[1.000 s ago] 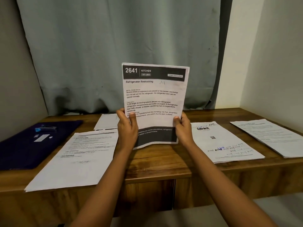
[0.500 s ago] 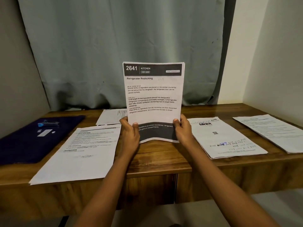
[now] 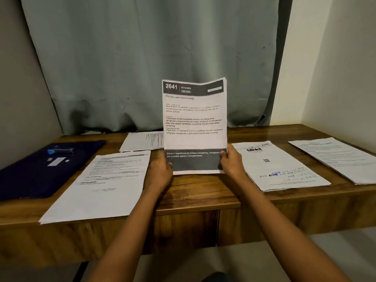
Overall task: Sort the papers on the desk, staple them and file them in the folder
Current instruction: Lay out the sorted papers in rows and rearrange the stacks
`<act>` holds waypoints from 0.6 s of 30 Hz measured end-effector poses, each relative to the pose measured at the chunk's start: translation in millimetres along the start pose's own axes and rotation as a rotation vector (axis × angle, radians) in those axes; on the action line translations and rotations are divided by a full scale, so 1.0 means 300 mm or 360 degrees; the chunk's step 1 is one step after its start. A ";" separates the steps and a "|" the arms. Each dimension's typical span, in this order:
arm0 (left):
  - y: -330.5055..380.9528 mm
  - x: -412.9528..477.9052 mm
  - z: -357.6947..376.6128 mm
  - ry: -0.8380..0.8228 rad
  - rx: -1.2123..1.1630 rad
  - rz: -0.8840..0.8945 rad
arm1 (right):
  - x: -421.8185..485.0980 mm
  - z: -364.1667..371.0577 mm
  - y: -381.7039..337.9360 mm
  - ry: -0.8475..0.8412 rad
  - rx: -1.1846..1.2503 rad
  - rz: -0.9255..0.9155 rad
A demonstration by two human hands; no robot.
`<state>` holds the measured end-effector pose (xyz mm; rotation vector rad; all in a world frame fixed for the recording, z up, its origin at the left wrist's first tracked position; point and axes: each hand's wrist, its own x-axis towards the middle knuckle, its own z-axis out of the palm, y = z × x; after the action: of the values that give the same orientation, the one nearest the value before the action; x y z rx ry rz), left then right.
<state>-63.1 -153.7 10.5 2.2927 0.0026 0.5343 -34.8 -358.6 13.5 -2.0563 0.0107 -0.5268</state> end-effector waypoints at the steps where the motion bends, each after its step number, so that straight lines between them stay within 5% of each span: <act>1: -0.003 -0.007 -0.005 0.0024 -0.0035 -0.0035 | -0.004 -0.017 -0.005 -0.0030 -0.0047 0.0009; 18: -0.012 -0.297 0.001 0.0201 0.0020 -0.0175 | -0.197 -0.064 0.037 -0.0232 -0.1029 0.0125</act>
<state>-143.8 -165.9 -25.6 2.2520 0.1930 0.6222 -93.1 -367.3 -8.8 -2.7077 0.1971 -0.3464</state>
